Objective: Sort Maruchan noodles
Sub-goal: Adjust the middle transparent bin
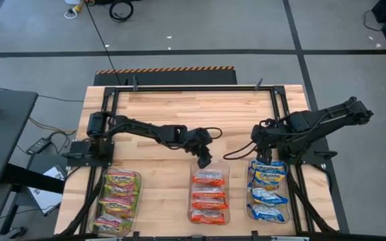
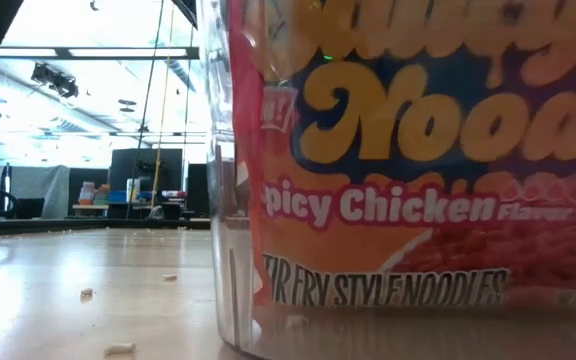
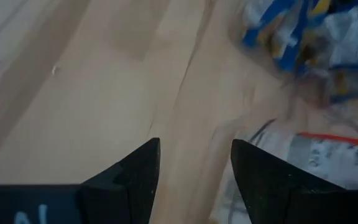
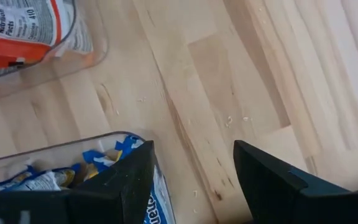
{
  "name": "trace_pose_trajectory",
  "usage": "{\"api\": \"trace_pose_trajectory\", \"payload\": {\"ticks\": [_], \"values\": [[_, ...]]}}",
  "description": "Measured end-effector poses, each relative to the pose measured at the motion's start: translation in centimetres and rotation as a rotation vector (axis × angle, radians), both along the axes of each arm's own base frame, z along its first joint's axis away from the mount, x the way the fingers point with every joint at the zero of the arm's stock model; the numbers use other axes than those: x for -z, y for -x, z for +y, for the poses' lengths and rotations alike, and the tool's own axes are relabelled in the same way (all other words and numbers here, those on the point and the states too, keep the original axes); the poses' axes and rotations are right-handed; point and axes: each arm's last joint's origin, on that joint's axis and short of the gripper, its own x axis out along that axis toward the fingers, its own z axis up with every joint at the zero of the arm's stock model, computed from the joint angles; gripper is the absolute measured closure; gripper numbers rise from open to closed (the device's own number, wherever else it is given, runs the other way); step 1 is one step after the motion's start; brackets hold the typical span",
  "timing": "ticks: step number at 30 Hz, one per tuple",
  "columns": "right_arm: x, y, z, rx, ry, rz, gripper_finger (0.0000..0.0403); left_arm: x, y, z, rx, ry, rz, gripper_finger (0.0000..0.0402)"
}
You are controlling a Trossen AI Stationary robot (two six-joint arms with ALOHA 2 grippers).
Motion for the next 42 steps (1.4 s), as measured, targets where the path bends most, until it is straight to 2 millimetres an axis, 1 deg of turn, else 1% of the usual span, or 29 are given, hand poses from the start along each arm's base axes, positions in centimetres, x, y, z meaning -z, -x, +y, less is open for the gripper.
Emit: {"api": "trace_pose_trajectory", "payload": {"ticks": [4, 6, 8, 11, 13, 16, 19, 22, 27, 30, 33, 37, 40, 42], "values": [[0.0, -0.1, 0.1, -0.004, -0.011, -0.014, 0.0179, 0.6, 0.8, -0.2, 0.020, -0.016, 0.095, 0.0200], [-0.2, -0.5, 0.4, -0.043, -0.031, -0.049, 0.0179, 0.4, 1.0, -0.3, 0.023, -0.014, 0.108, 0.0200], [-0.4, -1.2, 1.0, -0.100, -0.058, -0.122, 0.0179, 0.0, 1.3, -0.2, 0.029, -0.005, 0.123, 0.0200], [-0.2, -3.1, 2.4, -0.161, -0.081, -0.209, 0.0179, -0.3, 1.4, 0.0, 0.029, 0.002, 0.115, 0.0200], [0.7, -4.6, 3.3, -0.188, -0.084, -0.204, 0.0179, -0.7, 1.5, 0.1, 0.026, 0.002, 0.108, 0.0200], [2.8, -6.8, 4.9, -0.240, -0.092, -0.155, 0.0179, -1.4, 1.9, 0.4, 0.015, 0.007, 0.114, 0.0200], [4.9, -8.3, 6.0, -0.268, -0.101, -0.089, 0.0179, -2.5, 2.6, 0.5, 0.012, 0.006, 0.123, 0.0200], [6.7, -9.2, 7.0, -0.282, -0.104, -0.033, 0.0179, -4.0, 3.7, 0.7, 0.009, 0.006, 0.138, 0.0200], [8.8, -10.4, 8.8, -0.287, -0.171, -0.012, 0.0179, -7.2, 6.1, 1.2, 0.016, -0.022, 0.141, 0.0200], [10.1, -11.2, 9.9, -0.279, -0.235, -0.008, 0.0179, -9.4, 7.6, 1.7, 0.023, -0.043, 0.106, 0.0200], [11.0, -11.9, 10.7, -0.250, -0.273, -0.029, 0.0179, -11.6, 9.1, 1.8, 0.030, -0.064, 0.053, 0.0200], [10.8, -12.9, 10.9, -0.188, -0.298, -0.134, 0.0179, -14.0, 10.7, 1.8, 0.041, -0.095, -0.029, 0.0200], [10.3, -13.7, 10.6, -0.153, -0.284, -0.224, 0.0179, -15.6, 11.8, 1.6, 0.044, -0.119, -0.090, 0.0200], [10.1, -14.1, 10.2, -0.135, -0.281, -0.250, 0.0179, -16.6, 12.5, 1.4, 0.051, -0.125, -0.139, 0.0201]]}}
